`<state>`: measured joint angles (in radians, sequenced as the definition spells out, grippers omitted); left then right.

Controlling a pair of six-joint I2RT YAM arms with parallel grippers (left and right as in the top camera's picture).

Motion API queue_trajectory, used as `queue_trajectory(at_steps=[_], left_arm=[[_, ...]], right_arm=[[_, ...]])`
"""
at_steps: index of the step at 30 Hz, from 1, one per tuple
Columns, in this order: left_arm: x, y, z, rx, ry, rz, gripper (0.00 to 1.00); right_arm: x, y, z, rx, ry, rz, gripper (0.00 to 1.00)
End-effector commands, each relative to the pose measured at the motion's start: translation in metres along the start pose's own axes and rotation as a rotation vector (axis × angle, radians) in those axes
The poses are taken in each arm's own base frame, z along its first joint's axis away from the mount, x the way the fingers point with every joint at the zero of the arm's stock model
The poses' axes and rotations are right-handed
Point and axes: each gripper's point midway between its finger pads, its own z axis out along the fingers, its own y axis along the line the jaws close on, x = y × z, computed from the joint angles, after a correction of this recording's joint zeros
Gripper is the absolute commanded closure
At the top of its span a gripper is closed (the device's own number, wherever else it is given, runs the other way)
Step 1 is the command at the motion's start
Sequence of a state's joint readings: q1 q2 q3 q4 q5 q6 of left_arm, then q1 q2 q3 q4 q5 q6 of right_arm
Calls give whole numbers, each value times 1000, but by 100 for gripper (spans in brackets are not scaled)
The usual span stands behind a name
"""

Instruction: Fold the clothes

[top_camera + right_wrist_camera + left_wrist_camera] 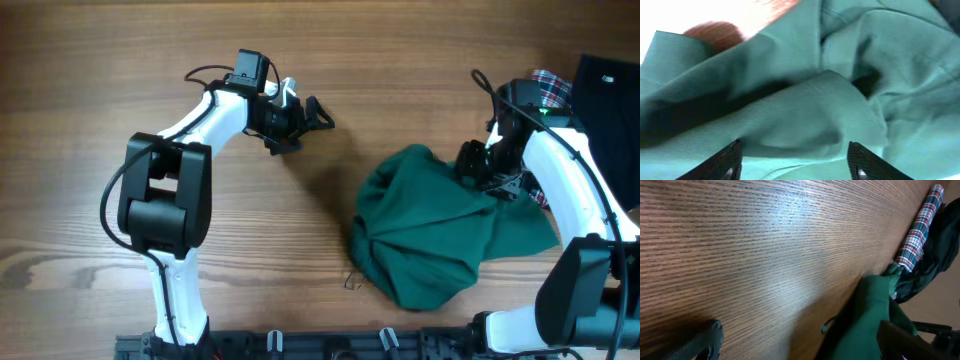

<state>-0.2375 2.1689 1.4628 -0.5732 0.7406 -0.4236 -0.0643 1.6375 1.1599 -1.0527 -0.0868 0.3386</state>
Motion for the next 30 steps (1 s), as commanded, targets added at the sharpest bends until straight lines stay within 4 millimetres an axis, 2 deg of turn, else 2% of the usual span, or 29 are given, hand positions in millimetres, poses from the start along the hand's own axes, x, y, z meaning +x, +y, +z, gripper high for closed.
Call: queue_trajectory(at_steps=[1, 3, 5, 7, 10, 12, 14, 16, 17, 19, 22, 26, 30], left_arm=[[5, 60, 19, -207, -3, -39, 0], [6, 60, 19, -207, -3, -39, 0], [6, 60, 19, -207, -2, -39, 0], [6, 60, 19, -207, -2, -39, 0], [7, 61, 19, -210, 4, -45, 0], [9, 61, 19, -212, 8, -47, 0], [9, 61, 19, -212, 8, -47, 0], [9, 61, 19, -212, 8, -47, 0], [8, 61, 19, -212, 7, -47, 0], [8, 61, 19, -211, 4, -45, 0], [7, 61, 19, -214, 3, -45, 0], [8, 62, 19, -215, 5, -47, 0], [9, 61, 20, -215, 7, -43, 0]], right_arm=[[7, 7, 5, -45, 40, 2, 31], [12, 4, 10, -37, 56, 34, 30], [18, -5, 13, 17, 69, 167, 32], [19, -12, 12, 54, 61, 270, 36], [17, -14, 5, 60, 29, 326, 38], [16, -16, -7, 43, -7, 346, 34], [17, -27, -21, 53, -44, 375, 30], [20, -30, -26, 32, -52, 359, 23], [22, -28, -25, 22, -42, 346, 22], [24, -25, -19, 3, -31, 348, 22], [28, -25, 1, -15, -30, 401, 22], [29, -9, 28, -137, -29, 426, 22], [27, -9, 38, -153, -51, 437, 22]])
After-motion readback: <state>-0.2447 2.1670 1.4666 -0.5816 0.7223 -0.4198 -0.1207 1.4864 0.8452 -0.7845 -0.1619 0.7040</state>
